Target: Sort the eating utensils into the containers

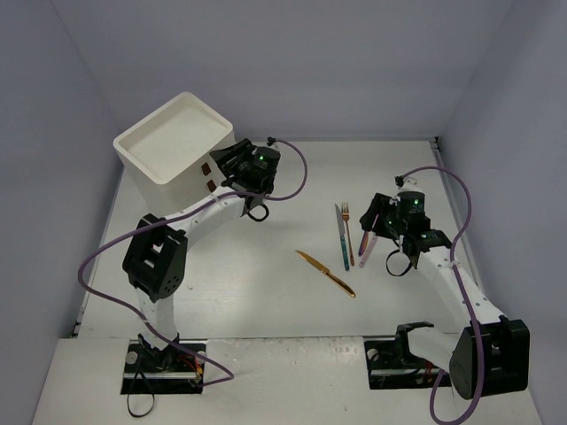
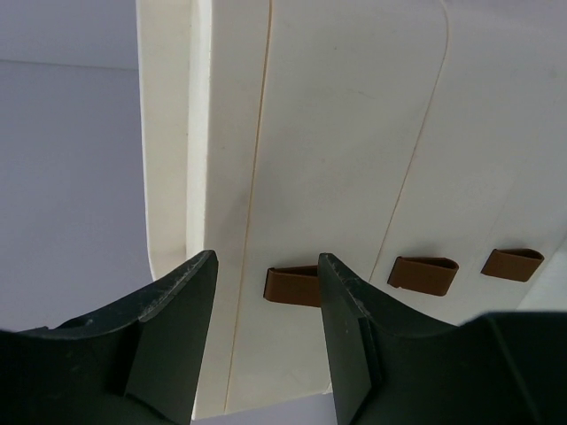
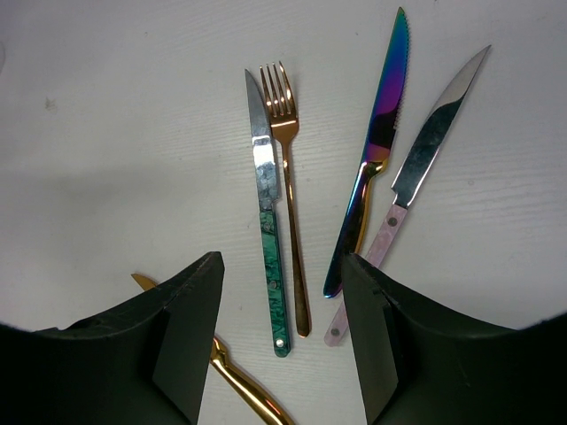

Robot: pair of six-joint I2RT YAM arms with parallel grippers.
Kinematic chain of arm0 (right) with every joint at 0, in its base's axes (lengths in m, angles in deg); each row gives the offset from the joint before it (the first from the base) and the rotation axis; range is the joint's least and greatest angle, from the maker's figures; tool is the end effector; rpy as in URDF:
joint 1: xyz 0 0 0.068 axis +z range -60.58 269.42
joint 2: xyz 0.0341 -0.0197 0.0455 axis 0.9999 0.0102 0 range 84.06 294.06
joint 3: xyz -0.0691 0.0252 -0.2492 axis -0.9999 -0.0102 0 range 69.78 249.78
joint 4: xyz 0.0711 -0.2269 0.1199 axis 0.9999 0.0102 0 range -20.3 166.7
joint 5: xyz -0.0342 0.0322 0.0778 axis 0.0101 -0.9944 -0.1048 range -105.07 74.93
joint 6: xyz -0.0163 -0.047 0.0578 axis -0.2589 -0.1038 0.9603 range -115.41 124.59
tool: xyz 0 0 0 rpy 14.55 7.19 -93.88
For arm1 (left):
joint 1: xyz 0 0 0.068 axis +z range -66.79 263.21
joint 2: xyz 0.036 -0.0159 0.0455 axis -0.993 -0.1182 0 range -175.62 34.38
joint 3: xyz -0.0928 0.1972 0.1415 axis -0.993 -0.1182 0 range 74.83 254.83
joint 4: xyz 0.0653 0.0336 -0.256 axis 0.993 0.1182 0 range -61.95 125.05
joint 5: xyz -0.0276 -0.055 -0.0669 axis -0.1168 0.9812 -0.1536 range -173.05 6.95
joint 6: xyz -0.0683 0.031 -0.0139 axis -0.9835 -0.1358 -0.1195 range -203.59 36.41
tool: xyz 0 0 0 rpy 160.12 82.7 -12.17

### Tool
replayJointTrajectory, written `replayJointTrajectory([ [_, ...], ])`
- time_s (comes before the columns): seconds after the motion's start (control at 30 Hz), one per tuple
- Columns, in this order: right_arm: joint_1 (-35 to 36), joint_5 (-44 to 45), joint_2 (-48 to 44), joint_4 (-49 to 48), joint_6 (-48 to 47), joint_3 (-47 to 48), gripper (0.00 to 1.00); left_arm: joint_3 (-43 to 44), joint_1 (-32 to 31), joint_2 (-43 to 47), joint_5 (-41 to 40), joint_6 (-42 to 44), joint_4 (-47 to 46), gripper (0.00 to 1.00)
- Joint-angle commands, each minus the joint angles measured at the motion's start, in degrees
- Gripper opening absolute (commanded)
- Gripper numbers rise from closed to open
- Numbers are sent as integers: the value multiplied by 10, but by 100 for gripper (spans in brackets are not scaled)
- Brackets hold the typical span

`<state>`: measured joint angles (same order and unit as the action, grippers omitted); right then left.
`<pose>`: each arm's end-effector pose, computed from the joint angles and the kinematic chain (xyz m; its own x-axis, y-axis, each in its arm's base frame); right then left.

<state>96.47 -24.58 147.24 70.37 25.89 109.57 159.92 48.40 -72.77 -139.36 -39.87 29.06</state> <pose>0.2827 0.0457 0.2368 -0.4753 0.3022 -0.8263 -0.1055 0.9128 0.3945 0.3996 -0.2125 0.2715 -0.4480 0.7786 -0.4395 -0.0029 0.4903 0.8715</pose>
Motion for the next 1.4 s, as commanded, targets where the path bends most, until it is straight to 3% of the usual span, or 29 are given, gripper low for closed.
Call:
replayJointTrajectory([
  [0.0, -5, -10, -15, -22, -5, 3, 53, -10, 4, 18, -30, 23, -61, 46],
  [1.03, -5, -14, -1, -23, -5, -2, 53, -76, 26, 28, -74, 35, -117, 45],
  [1.37, -5, -12, 0, -23, -5, -3, 53, -60, 30, 19, -92, 70, -141, 27],
])
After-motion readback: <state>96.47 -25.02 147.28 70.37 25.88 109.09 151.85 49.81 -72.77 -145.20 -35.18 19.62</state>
